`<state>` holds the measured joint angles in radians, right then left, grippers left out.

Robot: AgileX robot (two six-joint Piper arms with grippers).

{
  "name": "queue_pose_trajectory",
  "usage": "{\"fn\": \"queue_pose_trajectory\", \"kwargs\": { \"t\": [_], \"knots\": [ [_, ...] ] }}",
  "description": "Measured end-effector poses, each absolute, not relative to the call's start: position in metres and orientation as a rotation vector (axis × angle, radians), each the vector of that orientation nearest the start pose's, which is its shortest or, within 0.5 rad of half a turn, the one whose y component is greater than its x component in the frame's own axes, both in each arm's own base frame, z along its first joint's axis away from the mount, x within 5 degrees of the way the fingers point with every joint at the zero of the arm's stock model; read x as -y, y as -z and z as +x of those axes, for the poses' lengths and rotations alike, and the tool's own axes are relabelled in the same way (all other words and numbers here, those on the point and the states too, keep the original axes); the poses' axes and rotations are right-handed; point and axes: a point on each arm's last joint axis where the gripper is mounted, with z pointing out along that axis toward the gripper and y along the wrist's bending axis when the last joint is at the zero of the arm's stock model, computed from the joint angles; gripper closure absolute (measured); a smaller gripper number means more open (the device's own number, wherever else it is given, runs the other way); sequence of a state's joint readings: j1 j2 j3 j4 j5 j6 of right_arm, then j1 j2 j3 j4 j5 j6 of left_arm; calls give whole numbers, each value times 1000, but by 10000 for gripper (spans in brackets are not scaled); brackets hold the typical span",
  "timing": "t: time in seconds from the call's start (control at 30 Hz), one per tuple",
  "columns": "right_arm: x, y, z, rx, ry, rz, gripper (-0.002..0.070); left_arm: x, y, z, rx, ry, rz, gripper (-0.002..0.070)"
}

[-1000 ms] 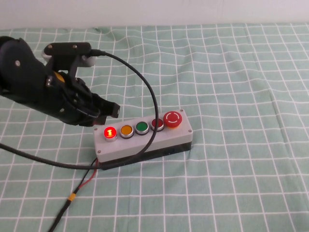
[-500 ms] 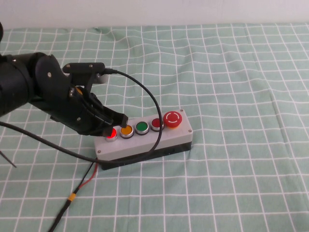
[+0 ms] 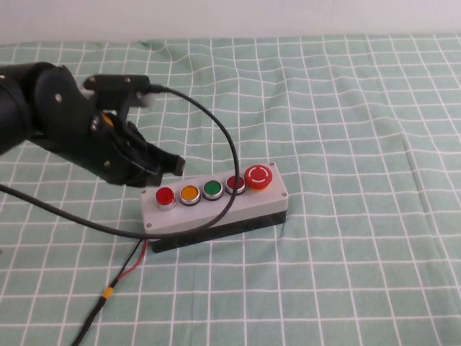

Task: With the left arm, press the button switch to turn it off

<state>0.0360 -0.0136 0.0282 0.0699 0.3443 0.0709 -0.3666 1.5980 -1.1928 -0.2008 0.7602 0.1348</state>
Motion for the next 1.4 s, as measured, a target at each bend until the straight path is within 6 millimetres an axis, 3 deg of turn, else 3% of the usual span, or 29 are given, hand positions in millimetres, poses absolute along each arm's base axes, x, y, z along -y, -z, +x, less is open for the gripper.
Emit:
{"fn": "queue_pose_trajectory", "kwargs": {
  "t": [0.13, 0.3, 0.4, 0.5, 0.7, 0.83, 1.03, 1.4],
  "knots": [
    [-4, -173, 53, -1842, -142, 76, 694, 124, -333, 288, -2402, 330, 498, 677],
    [-4, -173, 53, -1842, -142, 76, 694, 99, -419, 225, -2087, 363, 454, 677],
    [-4, -173, 53, -1842, -142, 76, 694, 82, -451, 182, -1943, 367, 437, 677],
    [-4, -173, 53, -1842, -142, 76, 694, 64, -467, 137, -1822, 357, 425, 677],
    [-4, -173, 53, -1842, -142, 76, 694, 28, -457, 53, -1646, 306, 405, 677],
    [-4, -173, 53, -1842, -142, 76, 694, 16, -432, 24, -1577, 302, 388, 677],
    [-4, -173, 53, -1842, -142, 76, 694, 11, -408, 12, -1555, 303, 381, 677],
    [-4, -173, 53, -1842, -142, 76, 694, 12, -404, 14, -1572, 302, 385, 677]
  ]
}}
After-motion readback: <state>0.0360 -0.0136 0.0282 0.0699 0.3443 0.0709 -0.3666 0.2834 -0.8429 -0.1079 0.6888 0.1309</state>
